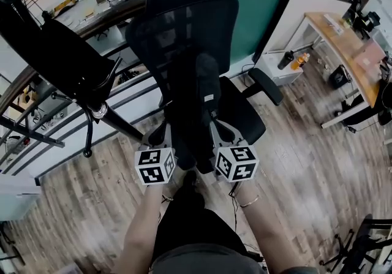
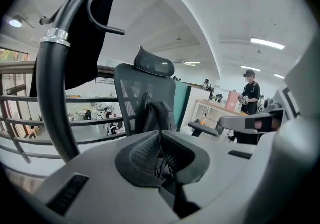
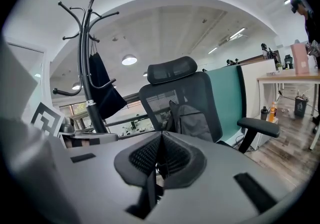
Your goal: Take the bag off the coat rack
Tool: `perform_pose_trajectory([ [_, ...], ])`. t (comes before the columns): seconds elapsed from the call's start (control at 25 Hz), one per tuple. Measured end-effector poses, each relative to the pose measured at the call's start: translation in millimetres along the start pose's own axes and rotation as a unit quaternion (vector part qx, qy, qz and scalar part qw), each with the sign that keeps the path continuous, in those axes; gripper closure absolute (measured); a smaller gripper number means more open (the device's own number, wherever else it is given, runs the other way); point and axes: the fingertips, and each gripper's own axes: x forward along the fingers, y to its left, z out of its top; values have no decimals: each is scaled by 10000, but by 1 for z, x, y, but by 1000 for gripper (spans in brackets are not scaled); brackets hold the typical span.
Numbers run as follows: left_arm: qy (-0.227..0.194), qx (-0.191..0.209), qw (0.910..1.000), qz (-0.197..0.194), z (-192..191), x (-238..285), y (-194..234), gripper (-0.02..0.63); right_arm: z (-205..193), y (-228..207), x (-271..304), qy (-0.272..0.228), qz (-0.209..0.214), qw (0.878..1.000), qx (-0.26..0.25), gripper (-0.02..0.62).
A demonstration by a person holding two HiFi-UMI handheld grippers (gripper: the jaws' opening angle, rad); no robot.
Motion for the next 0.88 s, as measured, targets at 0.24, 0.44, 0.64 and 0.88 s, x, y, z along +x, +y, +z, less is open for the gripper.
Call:
perform_pose_trajectory([
  [0.24, -67, 156, 9999, -30, 0, -20, -10, 572, 1, 9, -23, -146, 20, 9999, -60, 591],
  [0.44, -173, 372, 9992, -33, 5, -34, -21, 572, 3, 8, -45, -240, -32, 9997, 7, 592],
  [0.64, -251, 437, 9987, -16, 4, -49, -26, 572, 5, 10, -59, -272, -62, 9995, -138, 594],
  [0.88, -343, 469, 9983, 33, 7, -60, -33, 572, 6, 7, -70, -317, -95, 9994, -127, 594],
])
